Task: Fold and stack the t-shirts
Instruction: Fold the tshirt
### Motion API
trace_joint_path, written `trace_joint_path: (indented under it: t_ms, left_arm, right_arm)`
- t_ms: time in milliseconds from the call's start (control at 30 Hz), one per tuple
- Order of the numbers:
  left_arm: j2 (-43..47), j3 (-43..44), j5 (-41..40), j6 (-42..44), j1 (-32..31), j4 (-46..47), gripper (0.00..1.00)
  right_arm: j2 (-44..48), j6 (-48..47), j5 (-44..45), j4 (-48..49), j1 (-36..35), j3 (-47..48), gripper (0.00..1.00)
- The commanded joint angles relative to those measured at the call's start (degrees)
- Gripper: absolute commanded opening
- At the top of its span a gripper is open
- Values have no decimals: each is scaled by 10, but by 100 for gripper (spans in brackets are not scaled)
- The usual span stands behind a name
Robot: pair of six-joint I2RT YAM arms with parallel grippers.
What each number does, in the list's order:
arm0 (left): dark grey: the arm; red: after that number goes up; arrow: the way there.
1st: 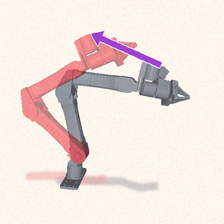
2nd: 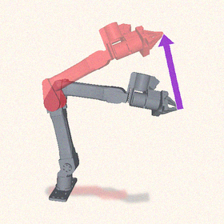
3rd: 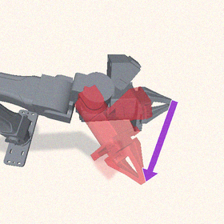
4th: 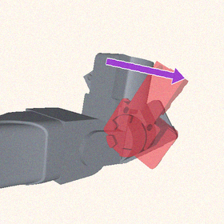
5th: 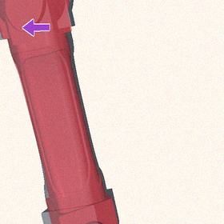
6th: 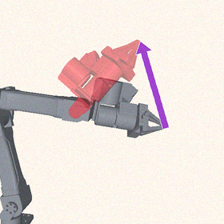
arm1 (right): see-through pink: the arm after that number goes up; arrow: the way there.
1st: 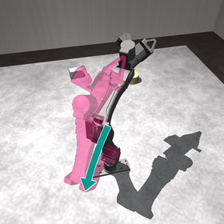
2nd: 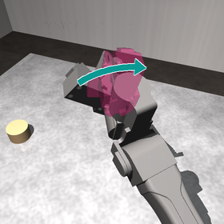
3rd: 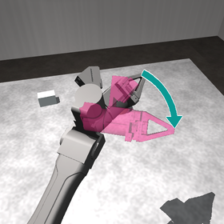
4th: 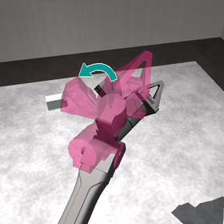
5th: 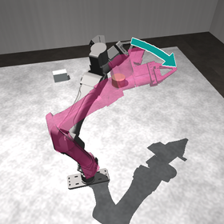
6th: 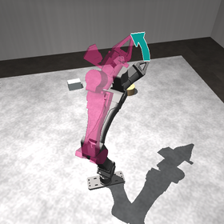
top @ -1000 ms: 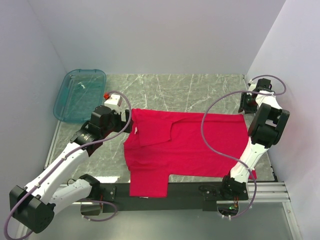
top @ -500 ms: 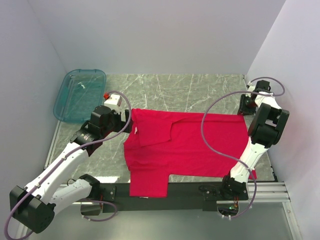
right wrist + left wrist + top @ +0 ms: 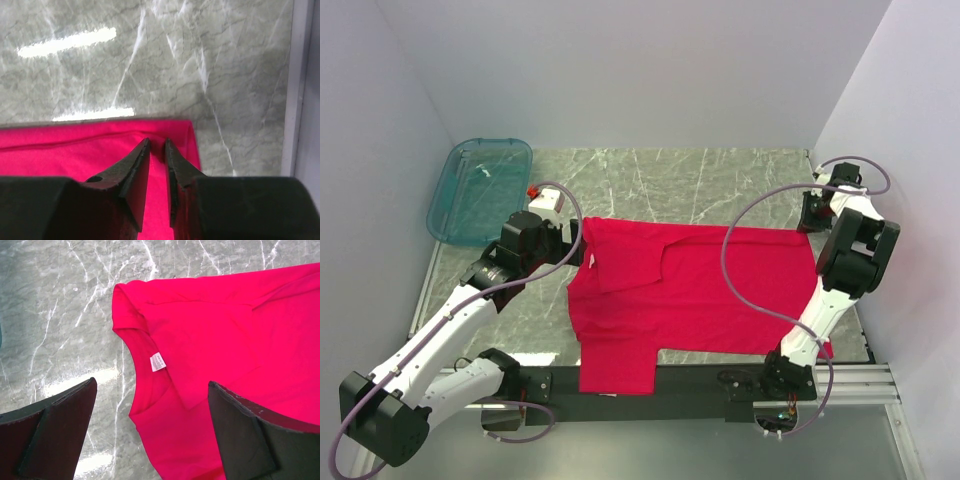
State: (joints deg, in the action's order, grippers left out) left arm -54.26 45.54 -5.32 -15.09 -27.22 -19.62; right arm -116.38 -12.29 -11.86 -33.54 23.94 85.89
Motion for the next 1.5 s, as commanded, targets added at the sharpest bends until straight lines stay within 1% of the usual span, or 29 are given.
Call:
trace_joint_path:
  t_ms: [0, 267, 467, 500, 567, 633, 767, 800, 867, 900, 933, 967, 1000, 1033, 1133, 1267, 1300, 1333, 1400, 1467]
  left_arm:
    - [4, 5, 11, 6, 3, 10, 98]
    - [2, 4, 14, 5, 4, 10, 98]
    - [0, 4, 15, 5, 5, 11, 98]
    - [1, 3, 15, 5, 5, 11, 98]
    - [1, 4, 15, 5, 5, 11, 98]
    - [2, 3, 16, 5, 5, 12, 98]
    - [5, 3, 22, 5, 6, 13, 98]
    - [5, 3, 25, 5, 6, 12, 98]
    - [6, 2, 31, 5, 6, 14, 98]
    - [5, 3, 34, 5, 6, 14, 98]
    - [6, 3, 35, 4, 6, 14, 98]
    - [6, 3, 37, 5, 6, 13, 98]
    - [6, 3, 38, 4, 5, 14, 98]
    - [9, 2, 39, 4, 6, 15, 98]
    - [7, 0, 38, 4, 6, 17, 98]
    - [6, 2, 34, 4, 6, 14, 98]
    - [6, 2, 31, 4, 6, 13, 98]
    - [6, 2, 32, 4, 6, 14, 98]
    - [6, 2, 31, 4, 7, 15, 98]
    - [6, 0, 31, 5, 9, 19, 99]
  right_arm:
    - [47, -3, -4, 16, 4, -9, 25]
    - [65, -6, -21, 24, 7, -23, 17]
    - [80, -19, -40, 19, 13, -37, 7]
    - [90, -32, -51, 16, 15, -41, 3]
    - [107, -50, -70, 4, 25, -60, 0]
    - [142, -81, -98, -1, 35, -92, 0]
    - [204, -148, -127, -21, 61, -149, 0]
    - [225, -182, -128, -32, 68, -173, 0]
    - [239, -219, -95, -42, 69, -199, 0]
    - [248, -235, -77, -31, 73, -212, 17]
    - [254, -241, -56, -18, 77, -242, 31]
    - [262, -238, -15, 5, 82, -258, 73]
    - [278, -231, -14, 32, 102, -273, 85]
    - [283, -229, -26, 37, 114, -273, 88]
    - [286, -206, -65, 37, 126, -252, 90]
    - [264, -210, -164, -6, 122, -213, 91]
    - [252, -226, -210, -36, 117, -199, 90]
    - [245, -243, -228, -57, 110, -191, 89]
    - [237, -277, -238, -86, 70, -191, 85]
    - [251, -294, -238, -86, 28, -205, 79]
